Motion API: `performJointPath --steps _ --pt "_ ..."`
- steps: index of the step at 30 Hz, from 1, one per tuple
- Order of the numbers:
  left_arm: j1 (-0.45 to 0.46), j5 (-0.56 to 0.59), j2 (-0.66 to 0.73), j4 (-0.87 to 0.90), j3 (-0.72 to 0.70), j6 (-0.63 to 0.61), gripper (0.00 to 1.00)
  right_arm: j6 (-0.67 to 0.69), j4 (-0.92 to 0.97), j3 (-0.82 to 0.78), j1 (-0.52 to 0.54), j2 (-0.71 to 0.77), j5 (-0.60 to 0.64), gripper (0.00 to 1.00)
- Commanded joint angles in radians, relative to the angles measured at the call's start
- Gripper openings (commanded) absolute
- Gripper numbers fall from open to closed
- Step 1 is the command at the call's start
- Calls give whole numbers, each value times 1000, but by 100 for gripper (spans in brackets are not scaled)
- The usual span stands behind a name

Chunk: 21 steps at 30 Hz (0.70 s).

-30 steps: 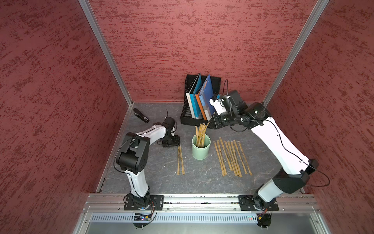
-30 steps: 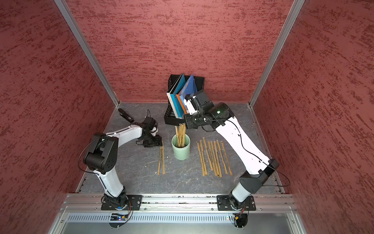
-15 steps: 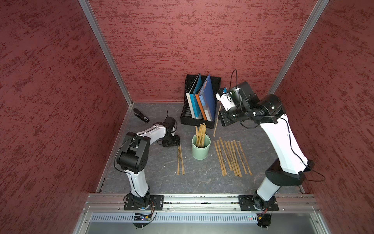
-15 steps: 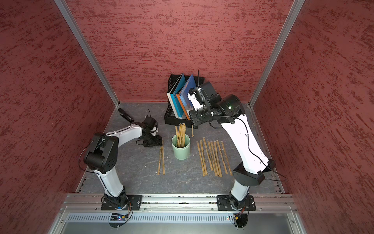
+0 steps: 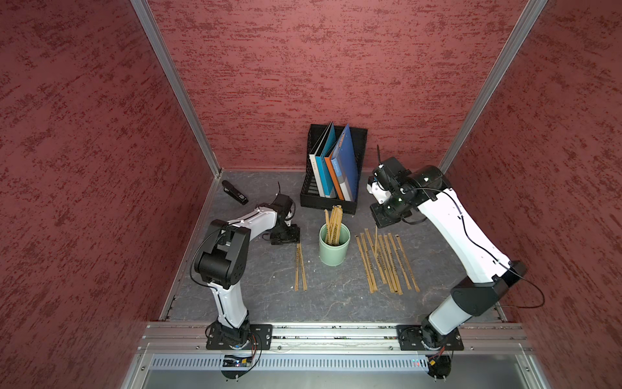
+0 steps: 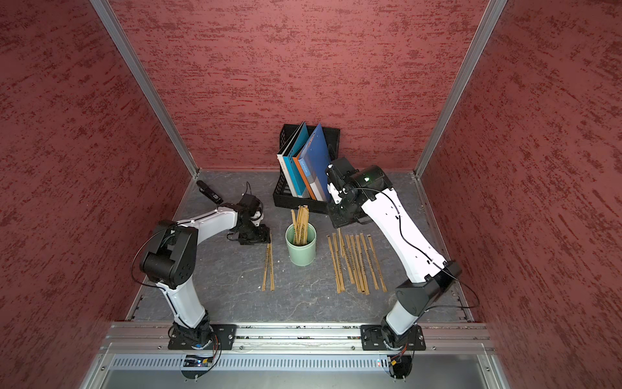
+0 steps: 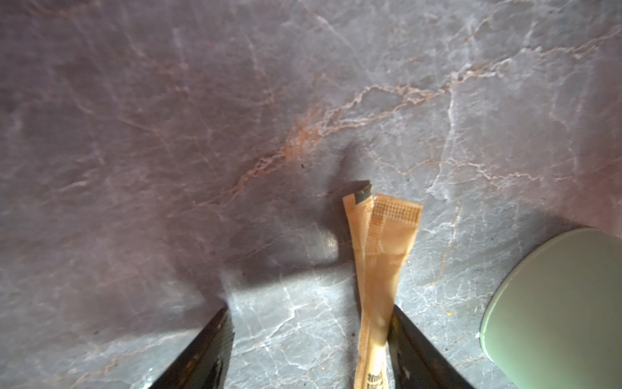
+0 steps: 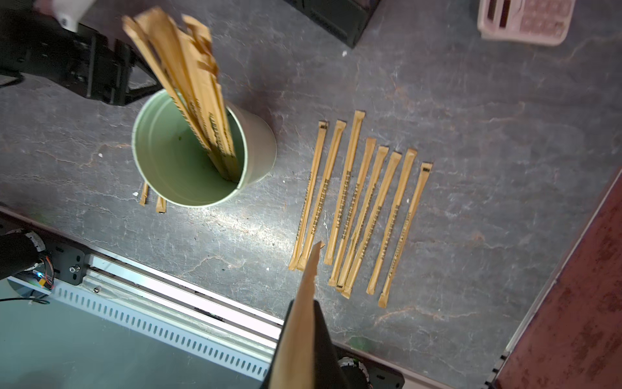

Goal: Take the straws out of the storage container
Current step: Place the straw at the center of the board.

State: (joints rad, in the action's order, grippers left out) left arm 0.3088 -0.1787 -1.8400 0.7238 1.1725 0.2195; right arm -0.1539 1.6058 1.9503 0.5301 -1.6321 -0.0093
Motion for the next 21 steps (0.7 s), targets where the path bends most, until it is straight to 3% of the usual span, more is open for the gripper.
performJointPath --steps 1,9,21 --pt "11 -20 -48 -21 -5 -6 72 -8 -47 -85 -57 30 -82 0" --pt "11 -13 -56 -23 -8 -6 72 55 -126 -277 -158 -64 -180 0" --pt "12 -4 -72 -21 -5 -11 72 92 -203 -317 -193 -221 -200 0"
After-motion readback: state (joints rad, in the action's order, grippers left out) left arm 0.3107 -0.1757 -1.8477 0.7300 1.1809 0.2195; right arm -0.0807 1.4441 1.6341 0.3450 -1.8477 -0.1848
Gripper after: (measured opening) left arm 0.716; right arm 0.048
